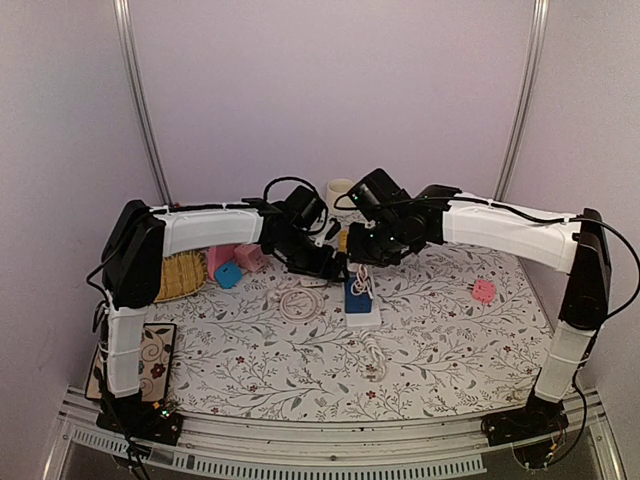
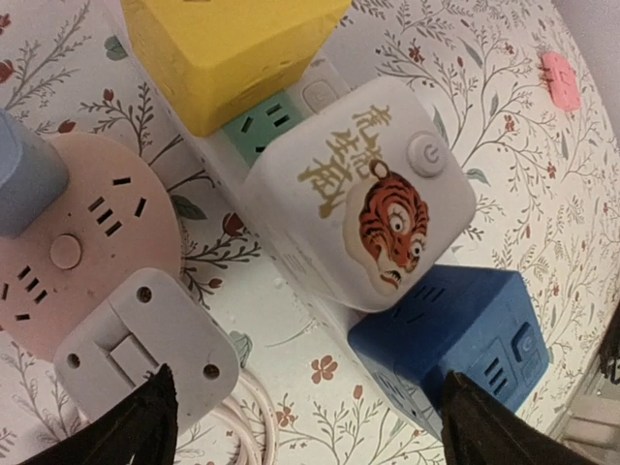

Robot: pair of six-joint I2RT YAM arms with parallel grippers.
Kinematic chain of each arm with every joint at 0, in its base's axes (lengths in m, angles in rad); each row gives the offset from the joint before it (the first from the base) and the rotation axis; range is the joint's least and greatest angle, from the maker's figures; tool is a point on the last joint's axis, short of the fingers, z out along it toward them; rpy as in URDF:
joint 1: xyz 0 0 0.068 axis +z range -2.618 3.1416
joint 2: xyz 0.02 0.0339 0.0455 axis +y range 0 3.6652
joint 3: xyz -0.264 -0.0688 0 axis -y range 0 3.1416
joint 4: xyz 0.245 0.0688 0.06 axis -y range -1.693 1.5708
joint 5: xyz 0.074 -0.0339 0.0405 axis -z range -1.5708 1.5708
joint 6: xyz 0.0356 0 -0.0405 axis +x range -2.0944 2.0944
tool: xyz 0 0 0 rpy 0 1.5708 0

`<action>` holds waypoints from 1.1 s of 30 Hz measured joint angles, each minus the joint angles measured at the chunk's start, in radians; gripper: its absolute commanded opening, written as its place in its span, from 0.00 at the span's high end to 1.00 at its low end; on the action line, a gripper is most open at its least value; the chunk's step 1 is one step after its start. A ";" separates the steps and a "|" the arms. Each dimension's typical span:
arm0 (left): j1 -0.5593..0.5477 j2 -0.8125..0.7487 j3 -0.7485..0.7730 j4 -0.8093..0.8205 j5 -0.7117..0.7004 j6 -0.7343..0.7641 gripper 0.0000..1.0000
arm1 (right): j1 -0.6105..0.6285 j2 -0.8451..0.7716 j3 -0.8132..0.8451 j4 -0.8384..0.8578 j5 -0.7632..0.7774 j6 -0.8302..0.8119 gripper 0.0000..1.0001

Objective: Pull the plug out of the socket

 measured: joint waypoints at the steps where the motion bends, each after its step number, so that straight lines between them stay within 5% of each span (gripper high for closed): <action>1: 0.000 0.000 0.000 -0.001 0.001 0.000 0.06 | 0.000 -0.004 0.017 0.001 0.011 -0.002 0.96; 12: 0.000 0.000 0.012 -0.015 -0.004 0.008 0.06 | -0.066 -0.074 -0.025 0.048 -0.039 0.016 0.96; 24: 0.002 -0.013 0.122 -0.093 -0.014 0.036 0.05 | -0.423 -0.323 -0.400 0.178 -0.224 0.037 0.96; 33: 0.017 -0.171 0.101 -0.100 0.002 0.035 0.05 | -0.682 -0.369 -0.655 0.330 -0.412 0.037 0.95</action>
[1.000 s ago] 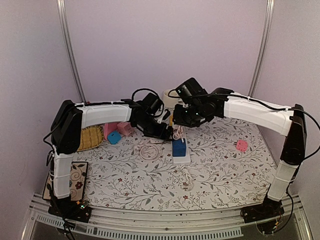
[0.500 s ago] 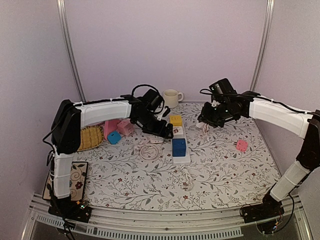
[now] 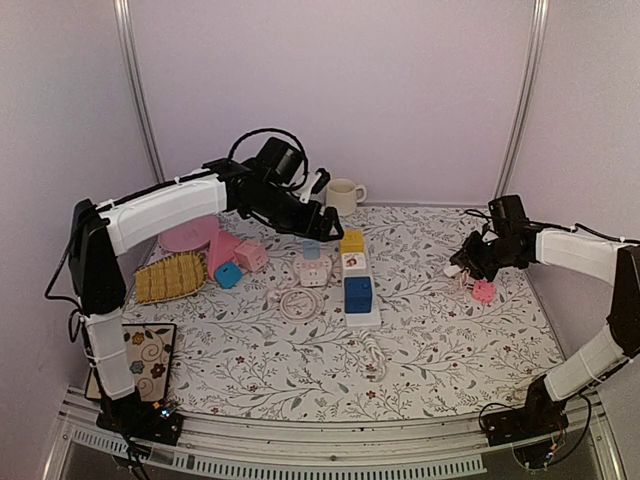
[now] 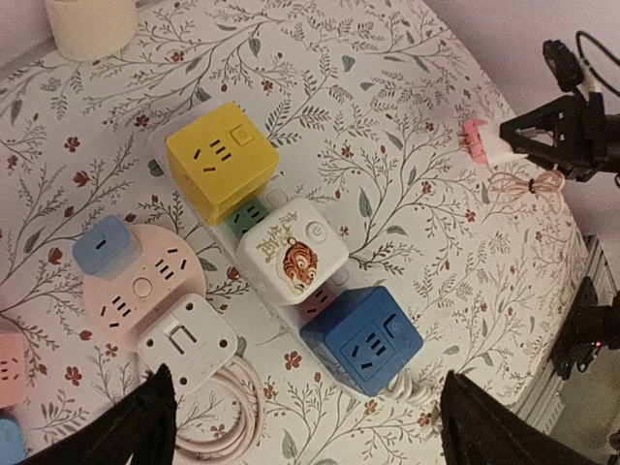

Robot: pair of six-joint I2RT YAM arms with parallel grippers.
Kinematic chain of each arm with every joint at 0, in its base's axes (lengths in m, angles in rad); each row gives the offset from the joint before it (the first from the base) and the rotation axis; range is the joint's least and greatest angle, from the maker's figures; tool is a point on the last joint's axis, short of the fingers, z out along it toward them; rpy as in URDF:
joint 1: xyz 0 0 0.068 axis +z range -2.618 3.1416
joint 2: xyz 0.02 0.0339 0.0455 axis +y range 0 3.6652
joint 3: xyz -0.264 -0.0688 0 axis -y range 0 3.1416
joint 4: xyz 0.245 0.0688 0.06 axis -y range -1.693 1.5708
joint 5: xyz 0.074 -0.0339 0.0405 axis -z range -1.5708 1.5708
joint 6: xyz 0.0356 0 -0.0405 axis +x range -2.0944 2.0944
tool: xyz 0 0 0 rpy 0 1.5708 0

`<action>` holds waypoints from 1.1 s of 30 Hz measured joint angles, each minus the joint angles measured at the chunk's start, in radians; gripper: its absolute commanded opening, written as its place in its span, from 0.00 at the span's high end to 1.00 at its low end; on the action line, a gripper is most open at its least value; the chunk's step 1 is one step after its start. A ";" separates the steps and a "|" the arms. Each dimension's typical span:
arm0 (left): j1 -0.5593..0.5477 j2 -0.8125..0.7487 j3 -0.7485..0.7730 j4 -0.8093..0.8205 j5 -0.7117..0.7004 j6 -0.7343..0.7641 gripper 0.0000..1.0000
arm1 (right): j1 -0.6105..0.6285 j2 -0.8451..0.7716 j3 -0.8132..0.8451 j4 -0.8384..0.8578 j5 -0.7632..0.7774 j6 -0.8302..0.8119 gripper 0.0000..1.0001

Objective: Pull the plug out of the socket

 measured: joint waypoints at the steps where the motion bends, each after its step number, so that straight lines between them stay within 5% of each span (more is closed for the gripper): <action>1: 0.006 -0.023 -0.005 0.002 0.000 0.000 0.05 | -0.008 0.000 -0.011 0.011 -0.014 0.000 0.95; 12: 0.058 -0.092 -0.086 0.011 0.005 -0.005 0.05 | -0.014 0.000 -0.219 0.165 -0.132 0.023 0.88; 24: 0.060 -0.092 -0.094 0.011 0.033 -0.004 0.05 | -0.069 -0.060 -0.360 0.202 -0.169 0.036 0.37; 33: 0.066 -0.092 -0.094 0.011 0.045 0.000 0.05 | -0.093 -0.135 -0.313 0.048 -0.072 -0.001 0.19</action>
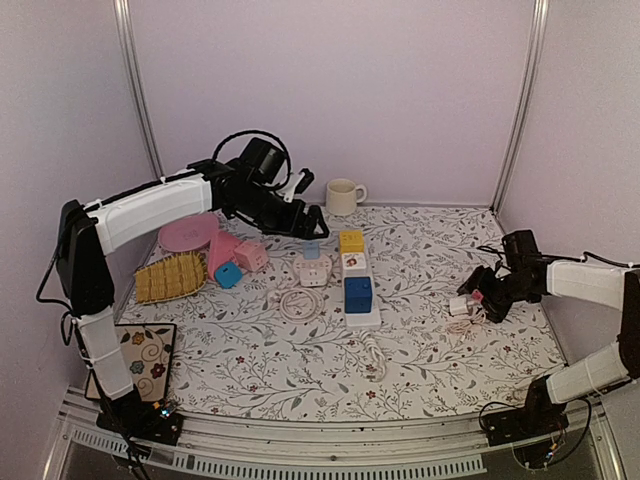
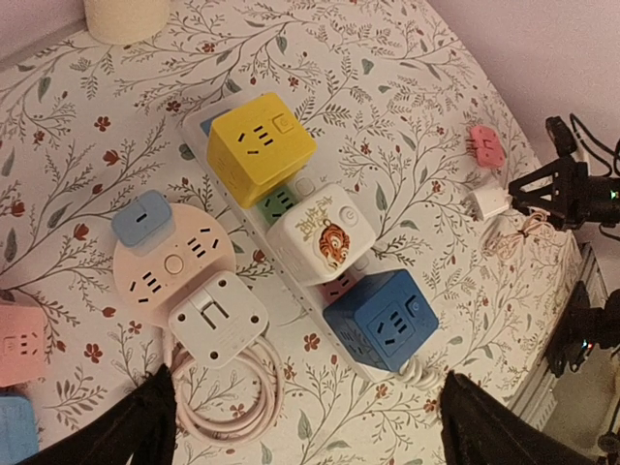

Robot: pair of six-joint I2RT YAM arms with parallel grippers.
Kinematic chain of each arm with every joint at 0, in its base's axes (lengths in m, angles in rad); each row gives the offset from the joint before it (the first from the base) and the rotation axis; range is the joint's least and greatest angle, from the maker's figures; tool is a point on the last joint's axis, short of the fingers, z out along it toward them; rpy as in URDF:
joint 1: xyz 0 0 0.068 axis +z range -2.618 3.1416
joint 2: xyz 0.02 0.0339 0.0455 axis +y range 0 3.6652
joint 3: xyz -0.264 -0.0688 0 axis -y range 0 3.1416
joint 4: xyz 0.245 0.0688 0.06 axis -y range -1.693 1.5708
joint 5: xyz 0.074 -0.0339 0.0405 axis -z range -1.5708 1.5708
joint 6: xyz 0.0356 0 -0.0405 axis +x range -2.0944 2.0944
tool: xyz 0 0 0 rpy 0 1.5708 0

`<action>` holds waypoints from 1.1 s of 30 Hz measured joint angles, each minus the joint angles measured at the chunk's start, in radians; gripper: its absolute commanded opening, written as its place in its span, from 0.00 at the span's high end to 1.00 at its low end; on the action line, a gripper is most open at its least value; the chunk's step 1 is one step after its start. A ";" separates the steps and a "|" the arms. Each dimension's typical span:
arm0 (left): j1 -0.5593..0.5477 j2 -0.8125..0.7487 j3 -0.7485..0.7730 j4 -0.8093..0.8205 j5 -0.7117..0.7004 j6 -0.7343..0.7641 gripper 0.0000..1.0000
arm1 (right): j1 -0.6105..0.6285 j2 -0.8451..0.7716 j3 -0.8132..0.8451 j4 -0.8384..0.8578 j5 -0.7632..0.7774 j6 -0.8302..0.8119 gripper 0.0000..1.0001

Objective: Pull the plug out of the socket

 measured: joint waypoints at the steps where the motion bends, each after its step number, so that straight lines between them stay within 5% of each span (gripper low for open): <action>1: 0.002 0.000 0.000 0.000 0.001 0.000 0.05 | 0.000 -0.002 0.021 -0.030 0.022 -0.009 0.17; 16: 0.019 0.000 -0.014 0.005 0.016 0.006 0.05 | 0.037 0.006 0.370 -0.421 0.309 -0.159 0.12; 33: 0.055 0.000 -0.092 0.039 0.013 -0.034 0.05 | 0.543 0.313 0.768 -0.474 0.392 -0.059 0.12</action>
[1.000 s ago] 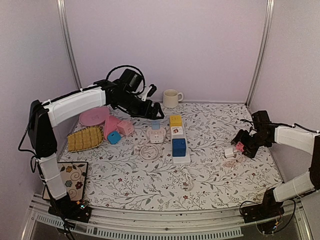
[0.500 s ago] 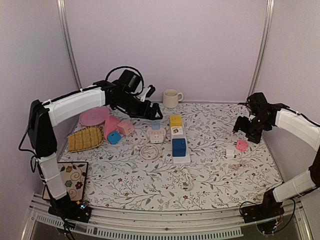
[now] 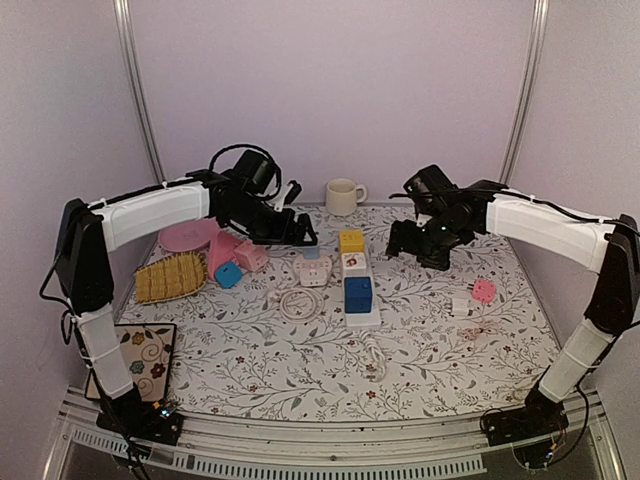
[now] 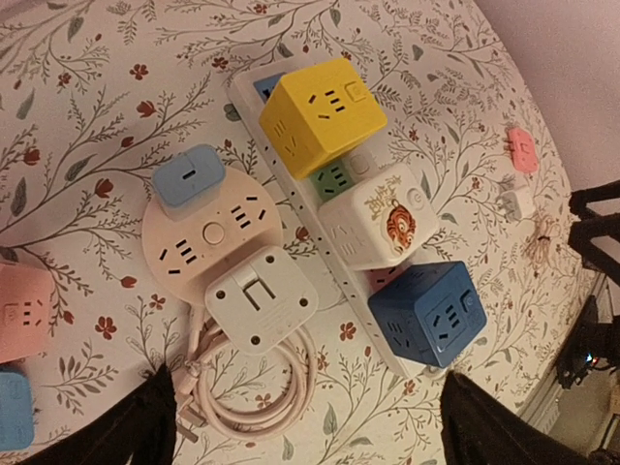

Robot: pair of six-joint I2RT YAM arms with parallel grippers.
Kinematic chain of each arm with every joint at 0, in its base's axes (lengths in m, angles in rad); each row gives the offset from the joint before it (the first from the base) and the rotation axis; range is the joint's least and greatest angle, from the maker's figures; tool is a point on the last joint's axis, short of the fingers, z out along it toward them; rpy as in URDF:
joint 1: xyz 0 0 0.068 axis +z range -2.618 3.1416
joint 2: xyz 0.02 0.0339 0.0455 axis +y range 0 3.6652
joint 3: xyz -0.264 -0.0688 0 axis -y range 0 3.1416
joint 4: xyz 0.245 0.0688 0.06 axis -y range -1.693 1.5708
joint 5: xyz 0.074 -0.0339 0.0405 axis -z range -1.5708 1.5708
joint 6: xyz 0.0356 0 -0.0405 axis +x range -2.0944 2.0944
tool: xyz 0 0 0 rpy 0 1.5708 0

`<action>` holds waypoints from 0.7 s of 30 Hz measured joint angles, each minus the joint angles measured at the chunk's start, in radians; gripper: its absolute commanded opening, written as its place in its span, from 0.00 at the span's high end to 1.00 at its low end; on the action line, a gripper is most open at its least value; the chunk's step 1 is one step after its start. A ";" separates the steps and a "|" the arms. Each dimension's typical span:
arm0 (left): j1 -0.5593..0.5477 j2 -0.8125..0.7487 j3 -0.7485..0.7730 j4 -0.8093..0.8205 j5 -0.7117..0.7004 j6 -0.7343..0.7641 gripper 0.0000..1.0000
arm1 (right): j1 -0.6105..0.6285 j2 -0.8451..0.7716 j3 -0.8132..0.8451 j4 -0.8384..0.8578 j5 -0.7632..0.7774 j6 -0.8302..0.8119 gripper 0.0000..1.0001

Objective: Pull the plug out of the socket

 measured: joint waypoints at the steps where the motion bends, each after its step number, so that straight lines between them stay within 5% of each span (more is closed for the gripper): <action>1: 0.003 0.000 -0.008 0.002 -0.001 -0.003 0.05 | 0.019 0.020 0.023 0.000 0.002 0.002 0.12; 21: 0.040 -0.039 -0.105 0.057 0.008 -0.061 0.05 | 0.219 0.444 0.407 -0.092 0.066 -0.012 0.22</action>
